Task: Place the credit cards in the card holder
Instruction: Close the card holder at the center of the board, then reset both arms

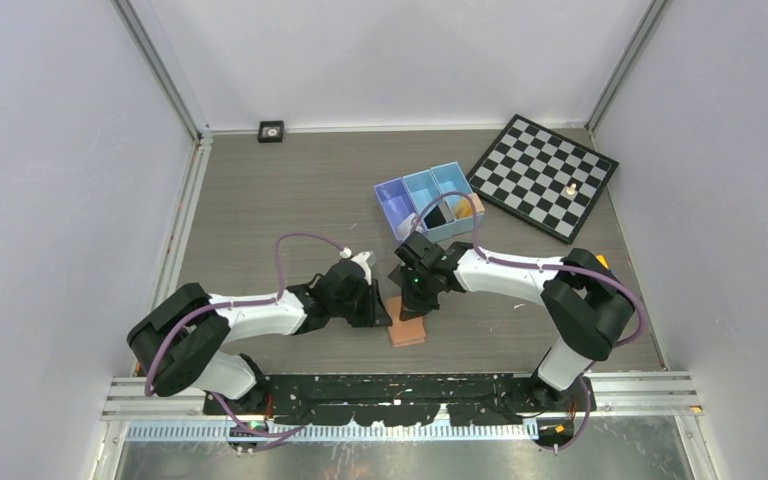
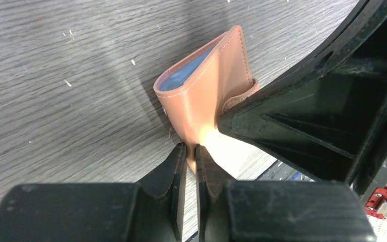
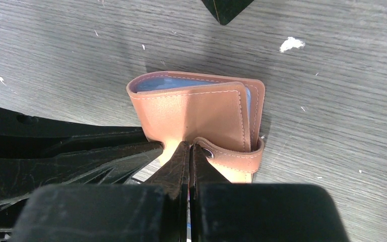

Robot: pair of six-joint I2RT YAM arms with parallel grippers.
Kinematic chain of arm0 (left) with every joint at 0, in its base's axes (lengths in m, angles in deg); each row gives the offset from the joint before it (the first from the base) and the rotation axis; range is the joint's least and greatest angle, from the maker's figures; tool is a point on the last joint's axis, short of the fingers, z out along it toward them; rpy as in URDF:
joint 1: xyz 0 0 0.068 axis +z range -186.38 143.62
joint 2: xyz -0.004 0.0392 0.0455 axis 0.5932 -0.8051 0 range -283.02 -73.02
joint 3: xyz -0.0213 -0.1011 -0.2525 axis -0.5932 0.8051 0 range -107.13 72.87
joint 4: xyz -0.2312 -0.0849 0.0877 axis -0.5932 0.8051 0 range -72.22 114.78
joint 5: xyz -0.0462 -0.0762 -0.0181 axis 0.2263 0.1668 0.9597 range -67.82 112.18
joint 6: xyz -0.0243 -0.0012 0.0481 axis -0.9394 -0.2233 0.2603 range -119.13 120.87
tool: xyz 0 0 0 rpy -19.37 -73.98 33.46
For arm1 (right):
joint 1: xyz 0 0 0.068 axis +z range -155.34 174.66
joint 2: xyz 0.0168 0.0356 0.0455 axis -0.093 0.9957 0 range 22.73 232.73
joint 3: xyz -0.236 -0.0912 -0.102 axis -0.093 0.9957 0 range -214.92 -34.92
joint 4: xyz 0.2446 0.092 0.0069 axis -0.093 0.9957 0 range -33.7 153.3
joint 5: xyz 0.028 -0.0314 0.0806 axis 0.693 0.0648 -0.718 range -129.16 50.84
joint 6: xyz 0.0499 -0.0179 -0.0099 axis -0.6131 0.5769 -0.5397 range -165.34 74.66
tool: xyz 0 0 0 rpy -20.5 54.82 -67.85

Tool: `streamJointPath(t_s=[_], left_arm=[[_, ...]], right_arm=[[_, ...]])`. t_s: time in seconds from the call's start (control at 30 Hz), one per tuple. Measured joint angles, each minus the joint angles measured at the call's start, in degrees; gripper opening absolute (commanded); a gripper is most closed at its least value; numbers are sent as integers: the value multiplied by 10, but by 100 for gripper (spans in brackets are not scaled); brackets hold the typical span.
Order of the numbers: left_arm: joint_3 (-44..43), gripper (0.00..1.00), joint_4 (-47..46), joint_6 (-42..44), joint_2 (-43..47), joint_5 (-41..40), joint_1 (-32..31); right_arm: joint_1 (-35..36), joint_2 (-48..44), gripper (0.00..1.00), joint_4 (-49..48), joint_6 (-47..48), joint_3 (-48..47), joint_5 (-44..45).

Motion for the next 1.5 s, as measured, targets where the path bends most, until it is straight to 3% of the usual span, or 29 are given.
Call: streamJointPath(t_s=[0.3, 0.5, 0.7, 0.87, 1.23, 1.37, 1.5], left_arm=[[-16, 29, 28, 14, 12, -7, 1], [-23, 47, 49, 28, 35, -11, 8], [-25, 79, 71, 41, 54, -15, 25], [-38, 92, 125, 72, 81, -16, 80], [-142, 95, 312, 154, 176, -38, 312], [-216, 100, 409, 195, 266, -102, 321], [-269, 100, 447, 244, 377, -154, 320]], right_arm=[[-12, -61, 24, 34, 31, -17, -4], [-24, -124, 38, 48, 40, -24, 14], [-42, -147, 50, 64, 39, -10, 58], [-103, -192, 56, 66, 37, 29, 94], [-312, -356, 57, 75, 78, 93, 155], [-321, -456, 58, 73, 111, 94, 215], [-321, -543, 58, 59, 148, 105, 273]])
